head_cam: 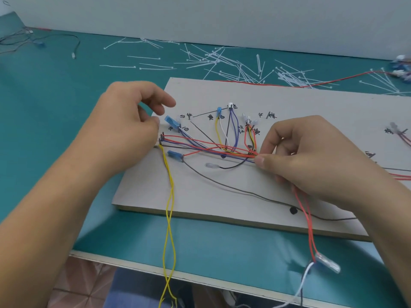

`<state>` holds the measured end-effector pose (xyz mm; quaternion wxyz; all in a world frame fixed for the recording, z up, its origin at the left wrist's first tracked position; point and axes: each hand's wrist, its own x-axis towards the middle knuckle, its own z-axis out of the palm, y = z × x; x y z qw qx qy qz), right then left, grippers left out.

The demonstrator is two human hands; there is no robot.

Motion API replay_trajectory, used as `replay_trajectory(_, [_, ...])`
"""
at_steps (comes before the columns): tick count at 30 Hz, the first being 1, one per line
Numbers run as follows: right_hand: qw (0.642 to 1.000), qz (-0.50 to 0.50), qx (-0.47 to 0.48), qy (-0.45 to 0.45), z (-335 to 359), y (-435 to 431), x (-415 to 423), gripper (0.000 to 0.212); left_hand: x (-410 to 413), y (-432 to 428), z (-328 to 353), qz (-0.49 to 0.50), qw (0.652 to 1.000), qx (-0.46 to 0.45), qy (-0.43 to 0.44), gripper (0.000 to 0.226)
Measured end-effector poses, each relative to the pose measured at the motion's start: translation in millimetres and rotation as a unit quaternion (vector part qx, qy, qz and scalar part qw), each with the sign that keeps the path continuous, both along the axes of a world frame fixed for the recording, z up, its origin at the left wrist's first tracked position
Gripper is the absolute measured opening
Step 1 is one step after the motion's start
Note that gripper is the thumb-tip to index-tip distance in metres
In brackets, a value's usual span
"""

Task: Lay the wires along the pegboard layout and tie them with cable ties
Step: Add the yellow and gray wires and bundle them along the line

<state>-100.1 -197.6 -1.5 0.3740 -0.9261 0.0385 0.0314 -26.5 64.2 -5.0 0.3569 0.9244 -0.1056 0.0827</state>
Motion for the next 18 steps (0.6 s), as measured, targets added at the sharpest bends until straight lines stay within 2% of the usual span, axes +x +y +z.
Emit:
replay_trajectory(3, [1.000,0.000,0.007,0.002,1.5,-0.7,-0.9,0.016,8.8,-5.2,9.0,-0.049,0.999,-0.006,-0.003,0.044])
replay_trajectory(6, [0.999,-0.001,0.034,0.003,2.1,-2.4,-0.4,0.016,17.6,-12.2,19.5,-0.146,0.989,0.005,0.013,0.033])
replay_trajectory(11, [0.997,0.003,0.073,0.022,4.3,-2.2,-0.8,0.019,33.9,-37.3,32.2,-0.336,0.929,0.118,0.104,0.014])
replay_trajectory(14, [0.996,0.007,0.072,0.050,4.3,-1.8,-1.5,0.018,44.6,-55.3,35.9,-0.372,0.901,0.163,0.151,0.011])
replay_trajectory(18, [0.991,0.002,0.088,0.098,7.0,-3.5,-2.0,0.015,53.7,-71.5,35.1,-0.386,0.883,0.201,0.178,0.021])
